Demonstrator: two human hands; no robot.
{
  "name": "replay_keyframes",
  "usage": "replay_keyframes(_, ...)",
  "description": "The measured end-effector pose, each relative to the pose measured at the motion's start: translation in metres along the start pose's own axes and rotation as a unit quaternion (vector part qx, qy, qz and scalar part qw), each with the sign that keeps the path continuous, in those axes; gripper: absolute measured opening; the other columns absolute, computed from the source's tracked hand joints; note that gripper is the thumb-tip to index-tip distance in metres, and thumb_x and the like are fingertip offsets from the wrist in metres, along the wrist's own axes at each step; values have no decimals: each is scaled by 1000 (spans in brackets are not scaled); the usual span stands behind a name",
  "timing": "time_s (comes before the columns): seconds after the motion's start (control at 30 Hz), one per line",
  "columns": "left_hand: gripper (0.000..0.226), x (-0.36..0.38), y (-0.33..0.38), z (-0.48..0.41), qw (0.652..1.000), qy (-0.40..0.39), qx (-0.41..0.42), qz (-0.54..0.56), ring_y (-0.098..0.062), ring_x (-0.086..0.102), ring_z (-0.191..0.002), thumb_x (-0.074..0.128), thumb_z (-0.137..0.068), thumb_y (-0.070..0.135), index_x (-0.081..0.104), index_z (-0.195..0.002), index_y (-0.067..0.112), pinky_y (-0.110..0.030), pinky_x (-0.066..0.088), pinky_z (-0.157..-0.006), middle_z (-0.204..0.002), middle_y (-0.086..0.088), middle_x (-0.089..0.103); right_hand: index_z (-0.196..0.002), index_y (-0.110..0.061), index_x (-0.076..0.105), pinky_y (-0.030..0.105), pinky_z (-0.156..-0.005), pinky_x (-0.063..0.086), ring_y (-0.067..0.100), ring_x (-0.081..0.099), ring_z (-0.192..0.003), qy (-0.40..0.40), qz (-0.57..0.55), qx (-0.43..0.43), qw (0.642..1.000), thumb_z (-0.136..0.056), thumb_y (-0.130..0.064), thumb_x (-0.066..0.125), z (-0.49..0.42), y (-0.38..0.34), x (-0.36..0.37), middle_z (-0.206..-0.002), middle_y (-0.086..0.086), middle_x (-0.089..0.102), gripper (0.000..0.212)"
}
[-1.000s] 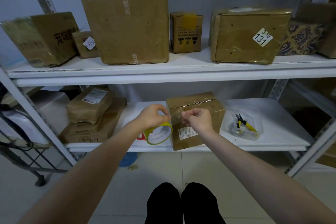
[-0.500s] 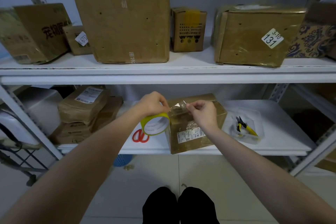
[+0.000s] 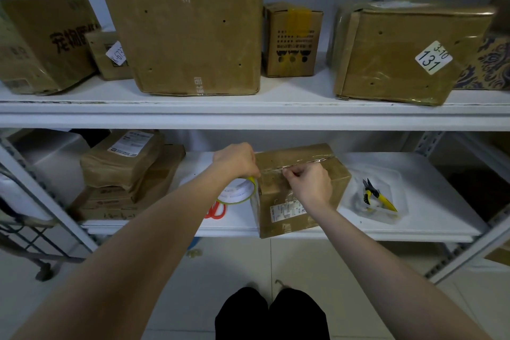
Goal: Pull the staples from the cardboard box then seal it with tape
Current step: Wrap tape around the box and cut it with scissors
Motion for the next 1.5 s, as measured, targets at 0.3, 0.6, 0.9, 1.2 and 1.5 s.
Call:
replay_keyframes(0.3, 27, 9, 0, -6, 1000, -17, -18, -3, -22, 64, -82, 73, -70, 43, 68, -80, 19, -31, 49, -72, -80, 2, 68, -82, -24, 77, 21, -51, 42, 15, 64, -70, -21, 36, -23, 999, -85, -34, 68, -2, 0, 3, -73, -6, 72, 15)
replay_keyframes(0.6, 25, 15, -5, -4, 999, -17, -20, 23, -21, 64, -78, 71, -72, 41, 70, -81, 17, -30, 52, -70, -77, -1, 66, -68, -11, 55, 24, -54, 37, 25, 49, -68, -60, 199, -78, 975, -80, -37, 66, -9, -24, 4, -66, 2, 49, 30)
replay_keyframes(0.9, 18, 14, -6, 2, 999, 5, -29, 17, -21, 63, -77, 68, -70, 33, 69, -80, 18, -25, 42, -62, -77, 0, 66, -105, -8, 60, 33, -69, 43, 32, 61, -98, -48, 277, -181, 943, -90, -18, 56, 3, -43, -2, -108, 9, 59, 19)
replay_keyframes(1.2, 22, 21, -10, 9, 996, 19, -35, 76, -21, 59, -75, 65, -71, 40, 59, -64, 21, -28, 46, -67, -63, 4, 55, -105, -19, 72, 34, -80, 52, 16, 68, -93, -12, 295, -334, 895, -83, -48, 36, 36, -26, 36, -104, -5, 71, 51)
replay_keyframes(1.5, 26, 44, -19, 16, 973, -54, 4, 226, -21, 62, -94, 65, -85, 35, 73, -92, 11, -33, 50, -81, -96, -6, 68, -110, -18, 72, 41, -84, 54, 14, 70, -98, -27, 296, -442, 846, -53, -23, 93, 32, -21, 33, -111, -2, 72, 61)
Point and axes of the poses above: each hand's wrist, its own z-axis away from the middle knuckle, its own x-axis out of the palm, y = z × x, the point moved 8 cm from there along -z, towards the middle knuckle
